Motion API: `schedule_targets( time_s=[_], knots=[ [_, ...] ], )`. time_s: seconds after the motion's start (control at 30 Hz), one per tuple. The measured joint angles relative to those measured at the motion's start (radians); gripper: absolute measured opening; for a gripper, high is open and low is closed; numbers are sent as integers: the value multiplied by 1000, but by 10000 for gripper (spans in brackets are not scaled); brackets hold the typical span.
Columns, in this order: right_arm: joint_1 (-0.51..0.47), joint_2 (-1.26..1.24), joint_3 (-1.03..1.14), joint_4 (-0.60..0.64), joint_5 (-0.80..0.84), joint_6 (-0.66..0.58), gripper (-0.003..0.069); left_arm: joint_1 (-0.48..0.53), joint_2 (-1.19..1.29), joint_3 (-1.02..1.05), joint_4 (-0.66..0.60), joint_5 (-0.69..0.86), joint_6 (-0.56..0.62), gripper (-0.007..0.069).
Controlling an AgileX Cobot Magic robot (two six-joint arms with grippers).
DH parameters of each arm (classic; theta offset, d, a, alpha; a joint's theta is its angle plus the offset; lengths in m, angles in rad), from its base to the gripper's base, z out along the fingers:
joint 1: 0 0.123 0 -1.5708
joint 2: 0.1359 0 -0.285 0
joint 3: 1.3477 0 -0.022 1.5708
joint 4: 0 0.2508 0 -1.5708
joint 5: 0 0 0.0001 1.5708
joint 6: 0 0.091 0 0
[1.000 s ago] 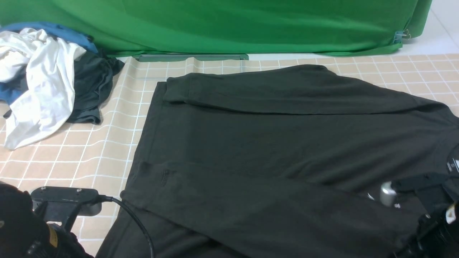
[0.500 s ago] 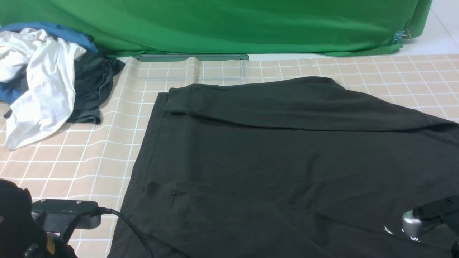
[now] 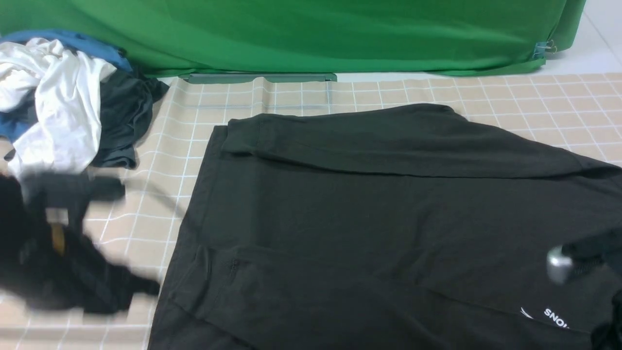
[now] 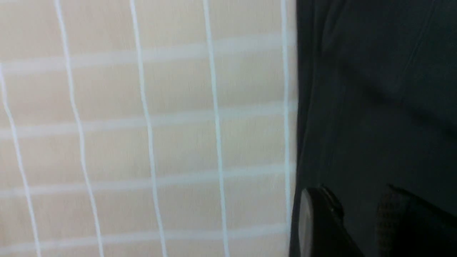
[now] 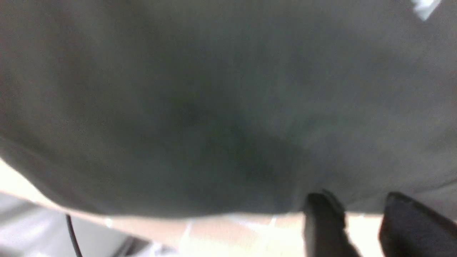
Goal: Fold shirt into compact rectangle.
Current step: 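Grab the top left corner of the dark shirt with the left gripper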
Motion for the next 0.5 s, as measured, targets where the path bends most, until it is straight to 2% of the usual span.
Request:
schedule_targets(
  time_s=[0.13, 0.2, 0.4, 0.5],
  knots=[
    [0, -64, -51, 6, -34, -1, 136, 82, 142, -199, -48, -50, 31, 48],
    [0, -94, -59, 16, -64, -1, 97, 128, 254, -297, -93, -79, 70, 19],
    [0, -124, -59, 27, -84, -1, 82, 173, 552, -575, -127, -132, 129, 28],
    [0, -124, -59, 32, -84, -1, 85, 174, 669, -673, -112, -135, 129, 70]
  ],
)
